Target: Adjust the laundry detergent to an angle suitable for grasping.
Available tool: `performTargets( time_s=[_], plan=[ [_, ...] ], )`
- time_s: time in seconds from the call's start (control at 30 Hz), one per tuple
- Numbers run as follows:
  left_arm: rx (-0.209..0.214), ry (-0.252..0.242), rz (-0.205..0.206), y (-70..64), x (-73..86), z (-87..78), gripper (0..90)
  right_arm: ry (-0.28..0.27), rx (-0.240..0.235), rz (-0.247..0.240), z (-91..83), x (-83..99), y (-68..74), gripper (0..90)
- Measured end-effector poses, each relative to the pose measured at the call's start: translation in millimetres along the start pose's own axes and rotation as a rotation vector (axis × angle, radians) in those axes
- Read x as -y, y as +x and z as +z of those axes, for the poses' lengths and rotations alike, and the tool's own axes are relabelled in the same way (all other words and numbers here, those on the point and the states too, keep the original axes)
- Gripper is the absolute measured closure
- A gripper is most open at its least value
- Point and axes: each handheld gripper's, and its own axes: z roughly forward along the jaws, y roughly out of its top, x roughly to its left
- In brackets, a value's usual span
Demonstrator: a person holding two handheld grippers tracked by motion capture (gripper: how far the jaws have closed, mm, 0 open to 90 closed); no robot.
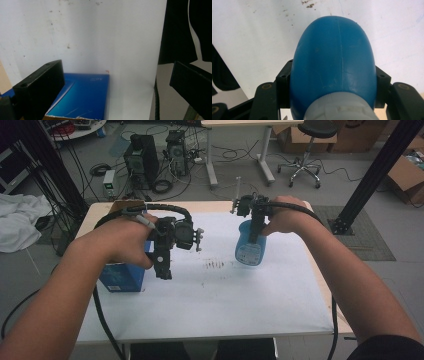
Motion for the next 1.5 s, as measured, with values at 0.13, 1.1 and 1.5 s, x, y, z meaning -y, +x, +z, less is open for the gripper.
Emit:
performTargets(
  time_s=[0.13, 1.1, 1.5],
  plan=[
    [-0.001, 0.001, 0.003, 0.1, -1.0, 0.3, 0.1, -0.012, -0.032, 0.085, 0.4, 1.2, -0.1, 38.1],
    [-0.01, 0.006, 0.0, -5.1, 1.0, 1.6, 0.1, 0.026, -0.012, 0.229, 33.1, -22.4, 14.9, 38.1],
    [-0.01, 0.003, 0.003, -3.5, 2.5, 5.2, 0.1, 0.01, -0.022, 0.24, 37.4, -20.5, 11.5, 37.9]
  ],
)
